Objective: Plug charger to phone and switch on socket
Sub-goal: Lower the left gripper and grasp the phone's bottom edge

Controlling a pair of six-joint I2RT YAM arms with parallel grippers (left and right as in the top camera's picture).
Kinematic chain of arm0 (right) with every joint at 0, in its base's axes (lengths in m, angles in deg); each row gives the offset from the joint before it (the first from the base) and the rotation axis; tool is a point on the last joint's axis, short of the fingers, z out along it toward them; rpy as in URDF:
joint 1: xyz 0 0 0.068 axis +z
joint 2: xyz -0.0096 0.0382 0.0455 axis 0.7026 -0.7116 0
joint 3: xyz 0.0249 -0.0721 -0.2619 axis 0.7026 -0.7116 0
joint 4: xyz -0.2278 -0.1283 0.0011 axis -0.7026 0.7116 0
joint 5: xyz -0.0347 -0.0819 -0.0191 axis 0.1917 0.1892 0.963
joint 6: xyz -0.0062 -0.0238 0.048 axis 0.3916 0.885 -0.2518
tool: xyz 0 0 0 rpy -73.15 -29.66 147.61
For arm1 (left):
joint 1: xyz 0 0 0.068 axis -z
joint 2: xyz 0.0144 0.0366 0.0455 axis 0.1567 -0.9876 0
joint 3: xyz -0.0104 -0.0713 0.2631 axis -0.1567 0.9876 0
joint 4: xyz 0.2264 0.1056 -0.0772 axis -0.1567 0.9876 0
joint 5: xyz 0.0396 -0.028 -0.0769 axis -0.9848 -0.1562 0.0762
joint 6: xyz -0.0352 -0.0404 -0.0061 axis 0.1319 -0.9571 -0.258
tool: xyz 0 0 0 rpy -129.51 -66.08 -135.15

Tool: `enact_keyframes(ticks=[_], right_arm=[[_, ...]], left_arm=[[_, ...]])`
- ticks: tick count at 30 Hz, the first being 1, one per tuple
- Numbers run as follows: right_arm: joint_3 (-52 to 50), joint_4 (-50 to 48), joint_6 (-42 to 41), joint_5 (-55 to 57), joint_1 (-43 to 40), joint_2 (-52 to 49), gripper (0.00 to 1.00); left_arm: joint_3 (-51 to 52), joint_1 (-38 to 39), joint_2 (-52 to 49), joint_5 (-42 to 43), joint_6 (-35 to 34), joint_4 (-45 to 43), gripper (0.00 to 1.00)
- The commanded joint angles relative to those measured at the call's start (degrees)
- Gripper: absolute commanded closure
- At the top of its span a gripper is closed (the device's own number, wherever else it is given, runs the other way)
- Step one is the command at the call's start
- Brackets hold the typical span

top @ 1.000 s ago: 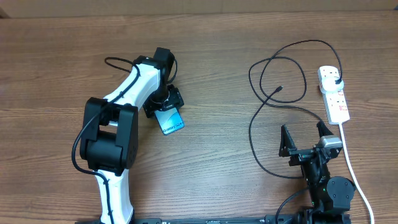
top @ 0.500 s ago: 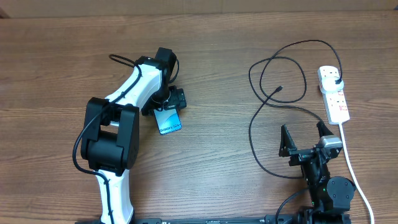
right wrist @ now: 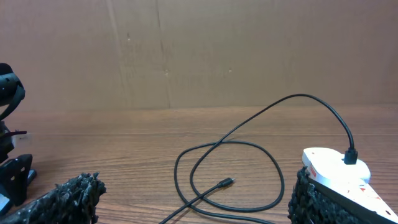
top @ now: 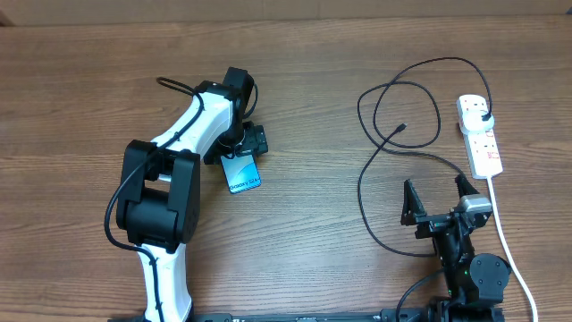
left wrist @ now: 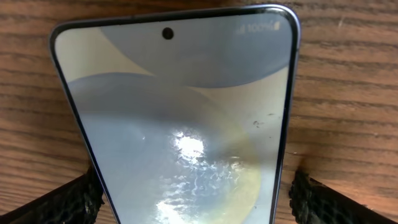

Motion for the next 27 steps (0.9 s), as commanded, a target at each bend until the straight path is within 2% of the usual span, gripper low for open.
enact_keyframes(ticks=[1, 5, 19, 21, 24, 27], right_arm=[[-0.6, -0.3, 0.3, 0.3, 0.0, 0.2, 0.0], [-0.6, -0.3, 0.3, 0.3, 0.0, 0.2, 0.0], [-0.6, -0.3, 0.3, 0.3, 0.0, 0.2, 0.0], [-0.6, -0.3, 0.3, 0.3, 0.0, 0.2, 0.0], [-0.6, -0.3, 0.3, 0.3, 0.0, 0.2, 0.0], [-0.6, -0.3, 0.3, 0.3, 0.0, 0.2, 0.0]], left_arm=[[0.0, 0.3, -1.5, -1.8, -4.3, -0.4, 0.0], [1.1, 0.3, -1.5, -1.8, -6.9, -0.5, 0.0], [3.7, 0.3, -1.5, -1.8, -6.8, -2.1, 0.0], [3.7, 0.3, -1.5, -1.7, -6.8, -2.1, 0.02], [3.7, 0.3, -1.5, -1.6, -6.8, -1.7, 0.09], [3.7, 0.3, -1.5, -1.5, -6.7, -1.1, 0.11]])
